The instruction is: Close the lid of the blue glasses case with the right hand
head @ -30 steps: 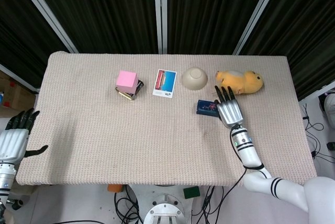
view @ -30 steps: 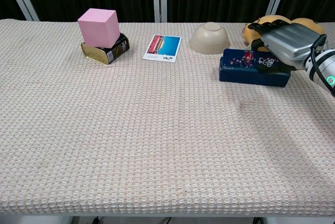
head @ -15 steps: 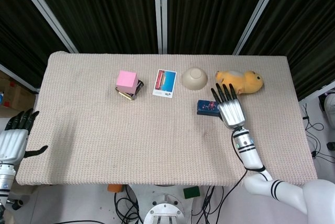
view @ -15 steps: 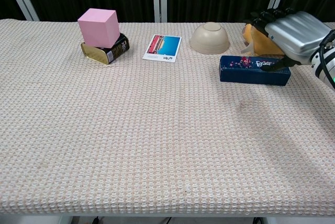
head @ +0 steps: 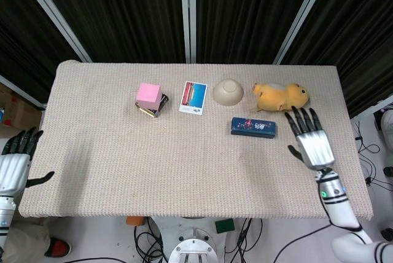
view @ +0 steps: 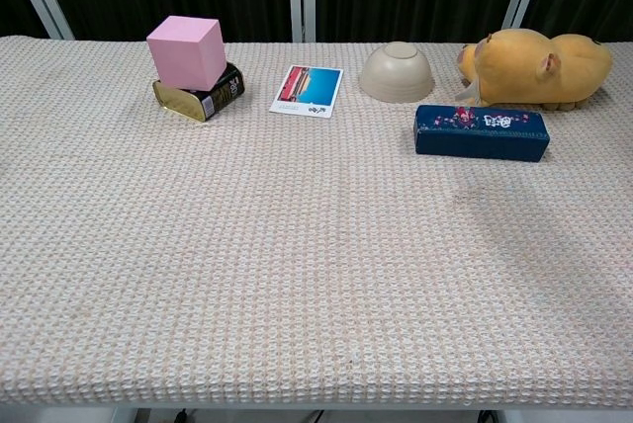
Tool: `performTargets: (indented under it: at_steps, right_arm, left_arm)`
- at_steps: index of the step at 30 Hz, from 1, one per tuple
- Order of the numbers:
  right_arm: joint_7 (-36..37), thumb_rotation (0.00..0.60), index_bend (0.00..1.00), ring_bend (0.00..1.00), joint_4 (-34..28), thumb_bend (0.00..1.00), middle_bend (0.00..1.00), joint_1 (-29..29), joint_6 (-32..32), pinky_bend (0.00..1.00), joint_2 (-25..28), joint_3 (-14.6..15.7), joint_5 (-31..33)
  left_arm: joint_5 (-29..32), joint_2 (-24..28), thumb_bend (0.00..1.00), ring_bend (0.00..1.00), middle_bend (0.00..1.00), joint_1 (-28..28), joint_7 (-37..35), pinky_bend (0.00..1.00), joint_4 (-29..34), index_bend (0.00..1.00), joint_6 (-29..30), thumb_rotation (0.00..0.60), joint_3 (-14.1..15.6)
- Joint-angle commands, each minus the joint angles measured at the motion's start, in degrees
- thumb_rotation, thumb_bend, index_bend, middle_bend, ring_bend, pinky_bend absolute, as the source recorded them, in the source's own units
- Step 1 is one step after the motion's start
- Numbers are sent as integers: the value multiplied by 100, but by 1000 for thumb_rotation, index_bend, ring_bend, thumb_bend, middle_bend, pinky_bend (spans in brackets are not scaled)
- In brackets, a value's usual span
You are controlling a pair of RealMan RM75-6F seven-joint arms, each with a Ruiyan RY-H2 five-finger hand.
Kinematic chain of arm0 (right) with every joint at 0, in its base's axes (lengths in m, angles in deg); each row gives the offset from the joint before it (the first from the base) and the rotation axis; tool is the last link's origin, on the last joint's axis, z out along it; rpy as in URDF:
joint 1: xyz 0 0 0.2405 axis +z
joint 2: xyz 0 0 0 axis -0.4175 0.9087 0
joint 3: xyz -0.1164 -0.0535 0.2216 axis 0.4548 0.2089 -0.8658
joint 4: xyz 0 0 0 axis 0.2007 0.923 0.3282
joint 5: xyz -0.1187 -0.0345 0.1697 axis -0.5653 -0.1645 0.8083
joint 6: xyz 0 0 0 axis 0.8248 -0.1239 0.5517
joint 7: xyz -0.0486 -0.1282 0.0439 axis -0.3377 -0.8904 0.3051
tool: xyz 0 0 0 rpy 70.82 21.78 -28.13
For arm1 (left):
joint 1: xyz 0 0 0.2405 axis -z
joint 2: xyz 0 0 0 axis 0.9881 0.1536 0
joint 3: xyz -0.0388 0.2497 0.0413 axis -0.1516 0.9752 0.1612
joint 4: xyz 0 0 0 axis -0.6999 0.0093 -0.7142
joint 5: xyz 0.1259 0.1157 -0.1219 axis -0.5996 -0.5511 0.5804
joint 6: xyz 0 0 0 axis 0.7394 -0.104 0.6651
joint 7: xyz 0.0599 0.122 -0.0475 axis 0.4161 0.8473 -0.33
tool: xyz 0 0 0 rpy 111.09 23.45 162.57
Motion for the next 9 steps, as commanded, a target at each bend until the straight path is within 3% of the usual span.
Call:
performTargets:
  at_steps: [1, 9]
  right_arm:
    - [568, 576, 0, 0, -489, 465, 0, -684, 422, 0, 773, 381, -49]
    - [1022, 570, 0, 0, -198, 477, 0, -1150, 379, 0, 911, 505, 37]
  left_arm:
    - [-57, -17, 105, 0, 0, -28, 6, 112, 4, 65, 76, 512, 2]
    - [-264, -29, 105, 0, 0, -100, 66, 108, 52, 65, 352, 509, -9]
